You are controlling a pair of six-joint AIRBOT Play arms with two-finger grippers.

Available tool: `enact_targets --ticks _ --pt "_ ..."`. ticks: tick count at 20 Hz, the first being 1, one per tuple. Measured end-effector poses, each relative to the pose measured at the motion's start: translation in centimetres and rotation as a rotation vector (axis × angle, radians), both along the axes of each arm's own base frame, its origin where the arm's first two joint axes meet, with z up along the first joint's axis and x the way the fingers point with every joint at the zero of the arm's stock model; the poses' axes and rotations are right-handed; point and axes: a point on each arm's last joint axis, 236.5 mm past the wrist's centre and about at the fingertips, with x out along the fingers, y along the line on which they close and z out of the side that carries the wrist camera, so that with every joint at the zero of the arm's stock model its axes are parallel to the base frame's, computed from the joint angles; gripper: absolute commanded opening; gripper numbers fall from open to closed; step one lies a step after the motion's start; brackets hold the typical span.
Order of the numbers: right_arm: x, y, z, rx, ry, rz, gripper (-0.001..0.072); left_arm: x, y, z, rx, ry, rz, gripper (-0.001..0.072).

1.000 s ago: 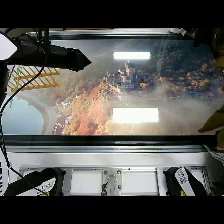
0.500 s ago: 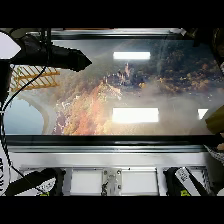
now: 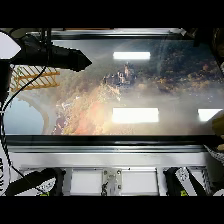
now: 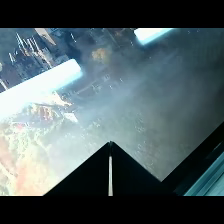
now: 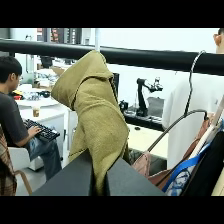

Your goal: Fold the clothes and pants, and hang the long-sleeved shirts on hangers.

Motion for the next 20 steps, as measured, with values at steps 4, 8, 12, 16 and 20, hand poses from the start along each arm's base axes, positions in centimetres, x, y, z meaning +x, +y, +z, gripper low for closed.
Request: enact_targets --ticks 4,8,12,16,20 --pt "-0.6 -0.4 -0.3 0.012 0.005 -0.022 0.0008 -0.2 0.0 -0.2 0.005 0.009 -0.006 0.0014" --pt "-2.0 -1.9 -1.1 0.045 0.013 -0.078 0.0009 -0.3 0.0 -0.3 0.008 0.014 -0.008 0.0014" --pt "-3.4 -3.6 -2.0 0.095 -0.015 -0.123 0.0009 -0.4 0.0 -0.3 0.008 0.015 -0.009 0.0014" --pt "-3.4 -5.2 -3.5 0.145 -0.006 -0.142 0.0009 -0.5 0.0 -0.4 0.01 0.022 -0.011 0.0014" --pt "-3.0 -6.6 -6.0 0.233 0.03 -0.147 0.0019 -0.5 0.0 -0.4 0.011 0.022 -0.011 0.0014"
